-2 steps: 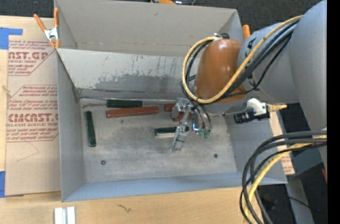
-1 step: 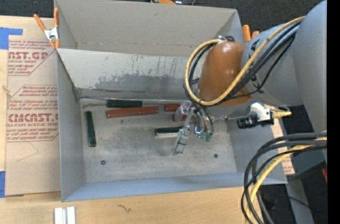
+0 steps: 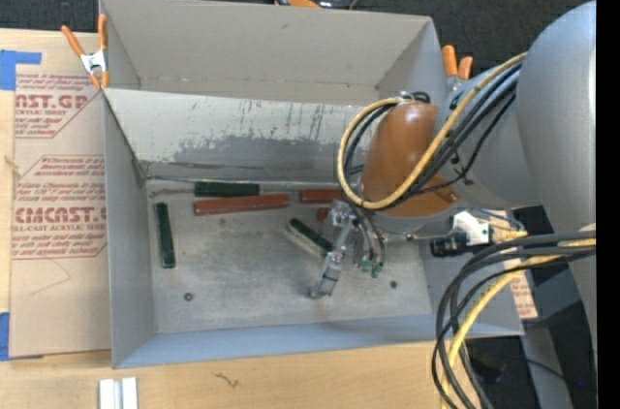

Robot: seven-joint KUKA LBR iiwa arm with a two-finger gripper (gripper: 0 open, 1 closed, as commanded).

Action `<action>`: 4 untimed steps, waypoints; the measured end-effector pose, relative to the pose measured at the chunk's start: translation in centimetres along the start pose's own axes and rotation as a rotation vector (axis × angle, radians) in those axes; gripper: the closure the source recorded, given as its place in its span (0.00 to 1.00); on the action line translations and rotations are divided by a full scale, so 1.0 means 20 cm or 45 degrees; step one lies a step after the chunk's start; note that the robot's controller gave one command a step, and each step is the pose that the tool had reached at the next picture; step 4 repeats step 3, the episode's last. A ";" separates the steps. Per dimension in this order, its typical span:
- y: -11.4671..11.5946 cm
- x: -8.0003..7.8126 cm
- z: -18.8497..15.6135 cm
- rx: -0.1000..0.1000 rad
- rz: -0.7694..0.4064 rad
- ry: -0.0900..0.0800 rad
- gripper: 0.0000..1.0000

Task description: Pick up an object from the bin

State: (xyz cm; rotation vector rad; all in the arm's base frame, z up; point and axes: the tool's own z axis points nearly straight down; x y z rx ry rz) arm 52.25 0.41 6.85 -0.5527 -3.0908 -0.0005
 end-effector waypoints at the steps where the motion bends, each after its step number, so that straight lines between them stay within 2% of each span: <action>1: 0.00 0.00 0.00 -0.001 -0.001 0.000 0.00; 2: 0.00 0.00 0.00 -0.002 -0.001 -0.001 1.00; 3: 0.01 0.00 -0.43 -0.005 -0.002 -0.011 1.00; 4: 0.01 0.00 -0.43 -0.005 -0.002 -0.011 1.00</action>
Offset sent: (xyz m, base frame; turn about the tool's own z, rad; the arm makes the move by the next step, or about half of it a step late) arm 0.0000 0.0000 0.0000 0.0000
